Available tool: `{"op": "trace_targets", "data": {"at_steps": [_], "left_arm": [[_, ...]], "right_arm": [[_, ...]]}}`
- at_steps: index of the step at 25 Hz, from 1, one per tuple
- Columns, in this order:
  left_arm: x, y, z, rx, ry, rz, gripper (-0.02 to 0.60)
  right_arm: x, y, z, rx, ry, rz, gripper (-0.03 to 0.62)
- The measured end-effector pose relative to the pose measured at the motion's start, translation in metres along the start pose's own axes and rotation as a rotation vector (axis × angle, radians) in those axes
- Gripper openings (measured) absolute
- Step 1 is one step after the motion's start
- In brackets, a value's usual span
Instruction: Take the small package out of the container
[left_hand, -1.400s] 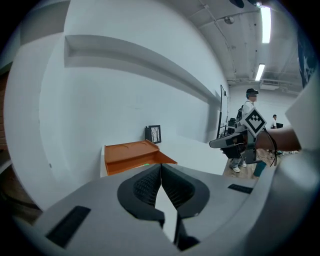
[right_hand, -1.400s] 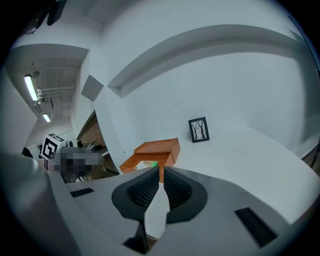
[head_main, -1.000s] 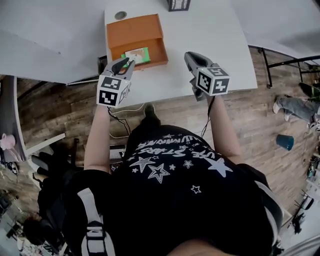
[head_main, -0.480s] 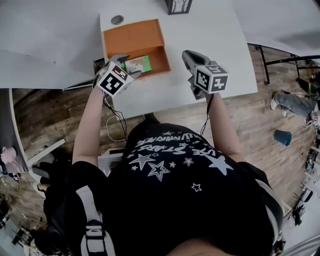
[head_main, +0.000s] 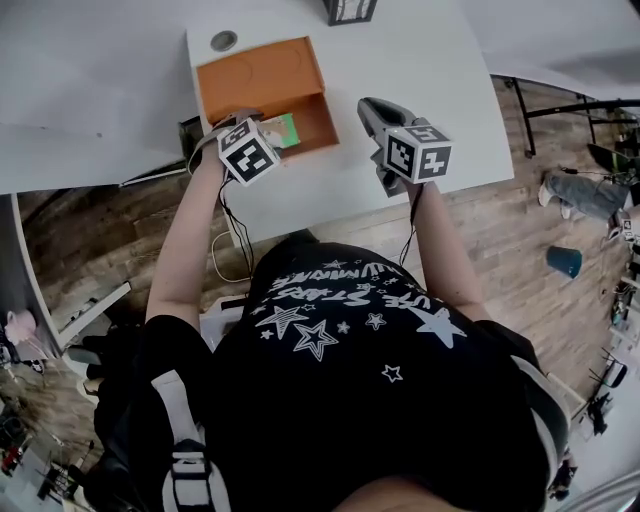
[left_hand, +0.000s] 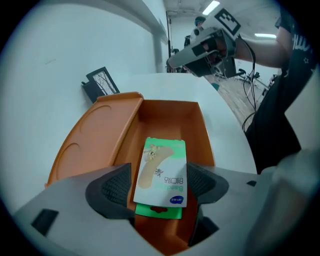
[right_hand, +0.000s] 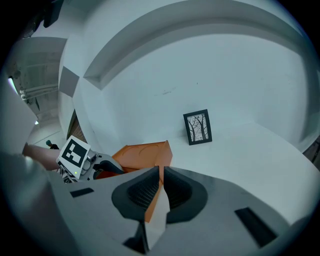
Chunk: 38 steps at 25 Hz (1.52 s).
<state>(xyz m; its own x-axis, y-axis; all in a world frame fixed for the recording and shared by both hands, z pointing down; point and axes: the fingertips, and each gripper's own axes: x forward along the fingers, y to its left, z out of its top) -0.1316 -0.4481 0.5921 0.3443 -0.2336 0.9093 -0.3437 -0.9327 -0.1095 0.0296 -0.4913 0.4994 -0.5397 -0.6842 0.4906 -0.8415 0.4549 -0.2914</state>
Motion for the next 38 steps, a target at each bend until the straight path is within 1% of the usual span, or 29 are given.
{"op": "trace_targets", "data": {"at_steps": [2,3,6,8,13,15,21,27,29,32,35,38], "left_arm": [[0.005,0.0,-0.001,0.045,0.036,0.0,0.35],[0.007,0.0,-0.001,0.056,0.051,-0.008,0.35],[0.014,-0.002,-0.003,0.05,0.09,-0.053,0.35],[0.018,-0.002,-0.004,0.043,0.108,-0.068,0.35],[0.019,0.0,-0.004,0.045,0.133,-0.064,0.35],[0.019,0.002,-0.004,0.042,0.128,-0.063,0.35],[0.016,0.002,-0.006,0.02,0.045,-0.071,0.348],[-0.005,0.004,0.01,-0.043,-0.057,-0.057,0.348],[-0.018,0.002,0.015,-0.065,-0.092,-0.036,0.348],[-0.04,0.0,0.024,-0.108,-0.162,0.016,0.348],[-0.067,-0.002,0.037,-0.187,-0.27,0.075,0.348],[-0.101,-0.007,0.047,-0.269,-0.383,0.127,0.348]], "right_arm": [[0.002,0.001,0.0,0.005,0.003,-0.002,0.058],[0.003,0.002,0.0,0.007,0.005,-0.002,0.058],[0.007,0.0,-0.002,0.012,0.013,-0.005,0.058],[0.009,-0.001,-0.004,0.017,0.017,-0.009,0.058],[0.014,-0.004,-0.01,0.039,0.03,-0.024,0.058],[0.017,-0.003,-0.014,0.05,0.038,-0.03,0.058],[0.021,-0.002,-0.022,0.07,0.054,-0.05,0.058],[0.01,-0.004,-0.017,0.137,0.007,-0.057,0.058],[0.003,0.0,-0.016,0.136,-0.005,-0.05,0.058],[-0.01,0.003,-0.016,0.116,-0.022,-0.041,0.058],[-0.03,0.005,-0.011,0.099,-0.051,-0.036,0.058],[-0.05,0.016,-0.005,0.077,-0.082,-0.019,0.057]]}}
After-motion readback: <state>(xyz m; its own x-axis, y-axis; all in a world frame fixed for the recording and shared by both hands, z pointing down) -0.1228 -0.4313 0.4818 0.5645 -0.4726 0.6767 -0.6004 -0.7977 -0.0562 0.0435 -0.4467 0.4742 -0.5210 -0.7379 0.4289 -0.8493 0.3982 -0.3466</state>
